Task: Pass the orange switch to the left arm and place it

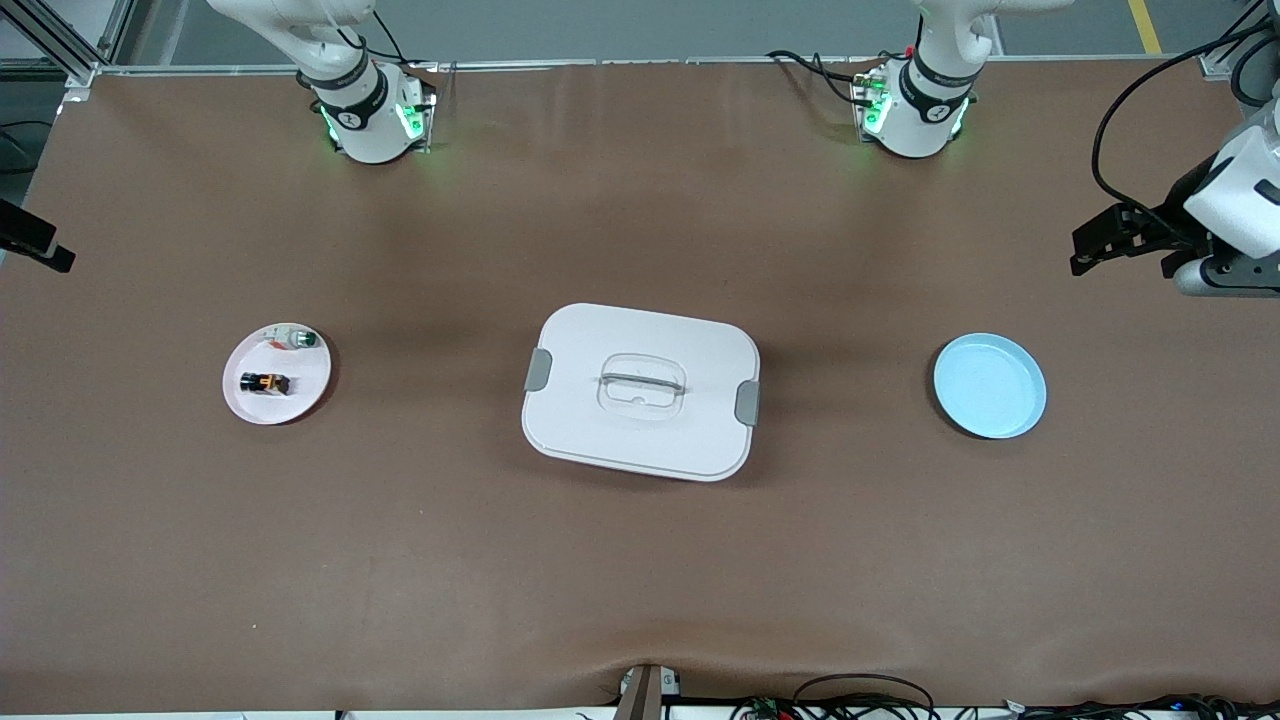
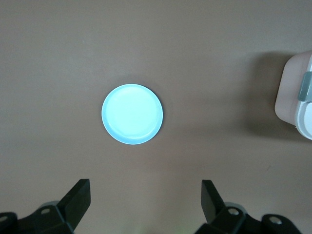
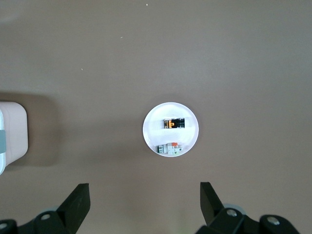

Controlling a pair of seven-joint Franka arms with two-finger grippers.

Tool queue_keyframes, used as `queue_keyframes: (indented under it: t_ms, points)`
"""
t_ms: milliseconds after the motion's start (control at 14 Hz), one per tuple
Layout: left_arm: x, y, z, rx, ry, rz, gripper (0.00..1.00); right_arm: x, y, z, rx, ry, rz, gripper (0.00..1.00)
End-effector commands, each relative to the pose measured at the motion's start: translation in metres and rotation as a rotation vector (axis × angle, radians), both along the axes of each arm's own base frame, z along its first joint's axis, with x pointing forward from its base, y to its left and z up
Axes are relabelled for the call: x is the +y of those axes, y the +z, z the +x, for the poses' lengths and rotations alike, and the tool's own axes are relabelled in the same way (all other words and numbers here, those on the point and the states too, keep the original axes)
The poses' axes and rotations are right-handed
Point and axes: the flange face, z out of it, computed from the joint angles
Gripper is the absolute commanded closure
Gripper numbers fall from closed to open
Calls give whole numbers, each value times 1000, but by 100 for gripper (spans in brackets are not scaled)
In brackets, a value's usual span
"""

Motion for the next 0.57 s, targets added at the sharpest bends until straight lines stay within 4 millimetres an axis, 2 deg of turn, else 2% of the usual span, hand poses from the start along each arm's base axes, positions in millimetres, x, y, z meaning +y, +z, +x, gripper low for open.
queue_keyframes:
  t_ms: [0, 286, 500]
  points:
    - [-2, 3, -4, 9, -11, 1, 0, -6, 1, -2, 1, 0, 16, 0]
    - [2, 7, -4, 3, -8, 2, 0, -2, 2, 3, -28, 4, 8, 0]
    - [0, 6, -2, 0, -7, -1, 0, -4, -10, 11, -28, 3, 1, 0]
